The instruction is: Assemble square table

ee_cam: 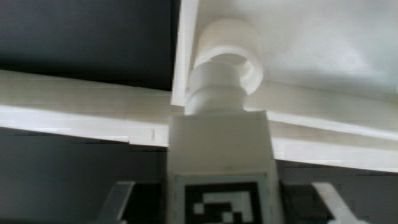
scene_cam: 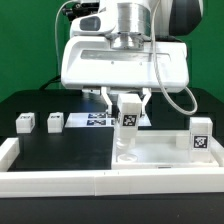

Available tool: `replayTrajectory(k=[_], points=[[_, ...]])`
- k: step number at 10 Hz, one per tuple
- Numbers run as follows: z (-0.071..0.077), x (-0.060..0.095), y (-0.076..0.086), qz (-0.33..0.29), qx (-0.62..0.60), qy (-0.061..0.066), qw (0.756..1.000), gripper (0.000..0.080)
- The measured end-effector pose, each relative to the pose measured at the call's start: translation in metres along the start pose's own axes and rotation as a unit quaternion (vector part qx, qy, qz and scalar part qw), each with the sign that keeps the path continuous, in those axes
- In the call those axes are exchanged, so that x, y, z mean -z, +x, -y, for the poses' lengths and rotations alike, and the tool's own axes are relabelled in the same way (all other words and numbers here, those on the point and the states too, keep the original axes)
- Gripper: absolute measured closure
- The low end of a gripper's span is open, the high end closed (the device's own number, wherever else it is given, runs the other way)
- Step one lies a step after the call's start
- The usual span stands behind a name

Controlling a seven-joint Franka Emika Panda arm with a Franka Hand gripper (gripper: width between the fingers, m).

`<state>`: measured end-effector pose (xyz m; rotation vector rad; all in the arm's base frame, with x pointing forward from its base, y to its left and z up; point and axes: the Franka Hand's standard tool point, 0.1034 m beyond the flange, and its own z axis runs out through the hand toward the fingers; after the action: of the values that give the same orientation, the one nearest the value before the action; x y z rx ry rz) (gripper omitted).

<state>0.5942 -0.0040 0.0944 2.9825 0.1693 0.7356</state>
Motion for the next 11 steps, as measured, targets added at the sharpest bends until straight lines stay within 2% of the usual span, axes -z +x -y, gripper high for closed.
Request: replayTrajectory(k=[2,4,7,11], points=[[-0.0033,-0.0022,-0.0007,0.004,0.005,0.001,1.000,0.0511],[-0.0092,-0.0072,0.0011,0.033,-0.004,0.024,0.999,0.0511],[-0.0088,-0.0065,0.0046,0.031,-0.017,0.044,0.998,0.0511],[-0.0089,-0.0069,0.0038,0.031,-0.021,0.047,0.998,0.0511]])
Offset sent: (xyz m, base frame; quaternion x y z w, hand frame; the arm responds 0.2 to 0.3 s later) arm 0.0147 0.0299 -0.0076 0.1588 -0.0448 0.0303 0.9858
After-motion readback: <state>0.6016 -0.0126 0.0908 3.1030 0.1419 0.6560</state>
